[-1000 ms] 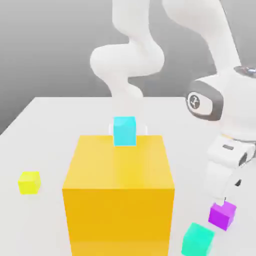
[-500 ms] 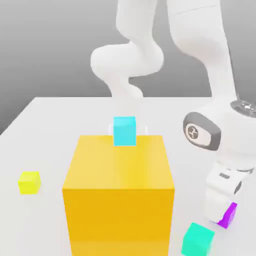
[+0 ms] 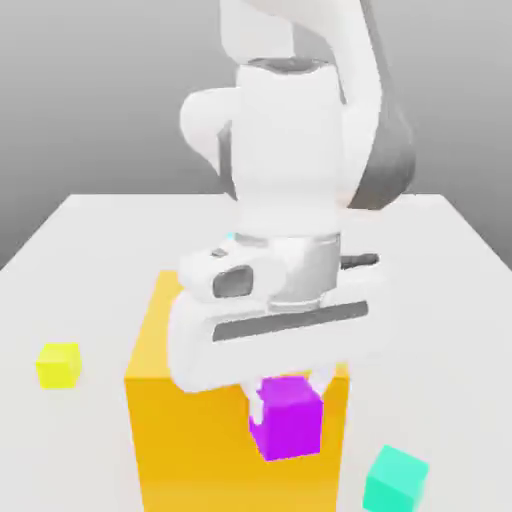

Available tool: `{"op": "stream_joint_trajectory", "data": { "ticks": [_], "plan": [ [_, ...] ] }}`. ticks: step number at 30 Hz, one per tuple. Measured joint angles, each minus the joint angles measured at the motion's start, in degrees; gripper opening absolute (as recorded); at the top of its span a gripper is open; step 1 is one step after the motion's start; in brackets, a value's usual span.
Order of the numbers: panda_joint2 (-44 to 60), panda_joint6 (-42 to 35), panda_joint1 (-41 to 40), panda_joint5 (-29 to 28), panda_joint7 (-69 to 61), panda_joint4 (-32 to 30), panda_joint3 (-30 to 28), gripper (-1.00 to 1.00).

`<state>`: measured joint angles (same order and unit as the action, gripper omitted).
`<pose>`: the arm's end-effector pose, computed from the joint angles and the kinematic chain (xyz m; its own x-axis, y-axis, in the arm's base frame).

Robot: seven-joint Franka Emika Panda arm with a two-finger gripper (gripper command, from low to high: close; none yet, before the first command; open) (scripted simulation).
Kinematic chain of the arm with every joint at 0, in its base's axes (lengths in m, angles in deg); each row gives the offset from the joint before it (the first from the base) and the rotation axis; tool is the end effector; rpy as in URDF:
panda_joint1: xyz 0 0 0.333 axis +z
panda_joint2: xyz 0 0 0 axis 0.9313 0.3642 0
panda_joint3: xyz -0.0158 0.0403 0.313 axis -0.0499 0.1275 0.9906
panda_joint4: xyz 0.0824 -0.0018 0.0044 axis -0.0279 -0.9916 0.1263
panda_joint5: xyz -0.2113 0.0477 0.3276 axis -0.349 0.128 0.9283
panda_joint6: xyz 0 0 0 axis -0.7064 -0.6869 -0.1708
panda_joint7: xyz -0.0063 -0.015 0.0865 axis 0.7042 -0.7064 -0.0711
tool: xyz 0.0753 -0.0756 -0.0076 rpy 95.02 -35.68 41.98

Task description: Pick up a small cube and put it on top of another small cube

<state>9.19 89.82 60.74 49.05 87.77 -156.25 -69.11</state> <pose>0.5063 -0.0886 0.3275 0.7841 -0.5699 0.2459 -0.5560 -0.8210 -0.1296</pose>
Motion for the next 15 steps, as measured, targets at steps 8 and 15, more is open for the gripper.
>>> {"op": "stream_joint_trajectory", "data": {
  "ticks": [8, 15],
  "plan": [
    [-5.00, -2.20, -18.56, 1.62, 1.31, -6.64, -8.70, -1.00],
    [-4.08, -2.31, -27.01, -2.83, 8.79, -17.11, -12.32, -1.00]
  ]
}}
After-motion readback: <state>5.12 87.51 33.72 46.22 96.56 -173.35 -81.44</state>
